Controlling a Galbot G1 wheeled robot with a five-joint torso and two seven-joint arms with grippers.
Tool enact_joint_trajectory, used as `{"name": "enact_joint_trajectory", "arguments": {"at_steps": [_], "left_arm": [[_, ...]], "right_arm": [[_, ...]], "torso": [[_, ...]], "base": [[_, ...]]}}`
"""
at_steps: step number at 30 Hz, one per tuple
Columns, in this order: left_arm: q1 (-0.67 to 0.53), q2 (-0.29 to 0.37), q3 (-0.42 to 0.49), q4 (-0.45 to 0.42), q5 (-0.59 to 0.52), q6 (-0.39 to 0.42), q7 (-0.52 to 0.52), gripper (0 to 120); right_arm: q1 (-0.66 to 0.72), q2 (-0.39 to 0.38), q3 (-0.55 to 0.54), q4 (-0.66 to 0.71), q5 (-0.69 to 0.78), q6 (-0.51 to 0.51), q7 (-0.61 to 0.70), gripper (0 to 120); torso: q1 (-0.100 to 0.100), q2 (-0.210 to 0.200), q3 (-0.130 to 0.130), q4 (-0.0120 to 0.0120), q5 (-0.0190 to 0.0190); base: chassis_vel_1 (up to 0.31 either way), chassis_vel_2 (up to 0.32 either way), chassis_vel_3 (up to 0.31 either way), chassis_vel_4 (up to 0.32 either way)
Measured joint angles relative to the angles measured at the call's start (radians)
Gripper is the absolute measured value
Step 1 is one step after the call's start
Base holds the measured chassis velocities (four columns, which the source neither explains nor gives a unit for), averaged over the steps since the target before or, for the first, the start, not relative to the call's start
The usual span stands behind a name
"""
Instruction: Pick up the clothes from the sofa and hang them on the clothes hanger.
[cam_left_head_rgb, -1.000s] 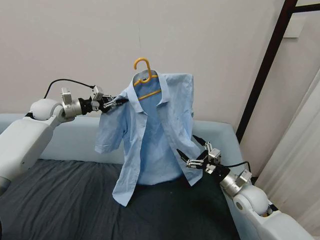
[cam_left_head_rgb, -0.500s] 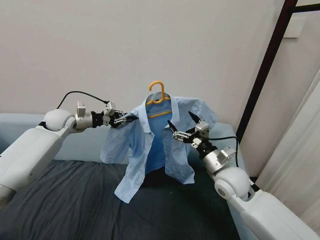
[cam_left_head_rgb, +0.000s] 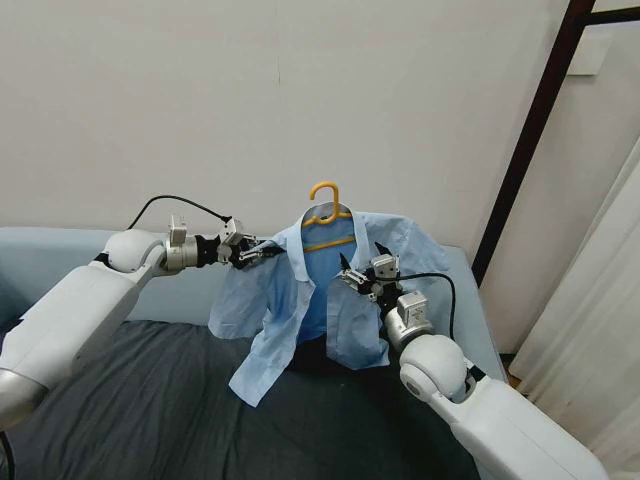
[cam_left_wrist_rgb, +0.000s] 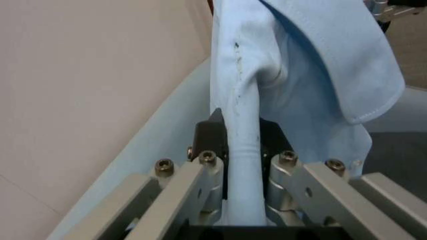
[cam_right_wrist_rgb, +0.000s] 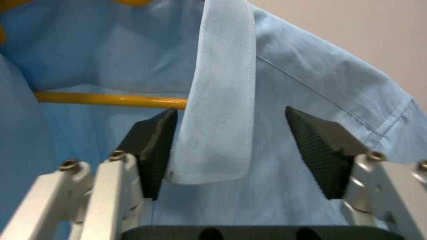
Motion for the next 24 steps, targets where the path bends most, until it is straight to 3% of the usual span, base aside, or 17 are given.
{"name": "enact_joint_trajectory", "arguments": {"at_steps": [6,8,11,14,18,24], "left_arm": [[-0.008,-0.003,0.0,0.006,-0.001,-0.001,0.001,6],[-0.01,-0.003,0.001,0.006,-0.002,-0.002,0.001,6],[-0.01,-0.003,0.001,0.006,-0.002,-0.002,0.001,6],[-0.009,-0.001,0.001,0.005,-0.003,-0.003,0.002,6],[-0.007,0.004,0.002,0.0,-0.005,-0.004,0.006,6],[-0.015,0.009,0.011,0.005,-0.005,-0.004,0.012,6]], "right_arm": [[-0.011,0.001,0.009,0.013,0.013,0.004,-0.013,46],[-0.019,-0.004,0.017,0.022,0.024,0.008,-0.038,34],[-0.02,-0.005,0.021,0.023,0.027,0.014,-0.054,30],[-0.02,-0.006,0.039,0.02,0.032,0.036,-0.111,12],[-0.012,-0.012,0.058,0.011,0.037,0.049,-0.139,0],[0.009,-0.015,0.101,0.02,0.079,0.125,-0.249,0]], "torso": [[0.0,0.0,0.0,0.0,0.0],[0.0,0.0,0.0,-0.0001,0.0],[0.0,0.0,0.0,-0.0001,0.0],[0.0,0.0,0.0,0.0,0.0],[0.0,0.0,0.0,0.0,0.0],[0.0,0.0,0.0,0.0001,0.0]], "base": [[0.0,0.0,0.0,0.0],[0.0,0.0,0.0,0.0],[0.0,0.0,0.0,0.0],[0.0,0.0,0.0,0.0],[0.0,0.0,0.0,0.0],[0.0,0.0,0.0,0.0]]}}
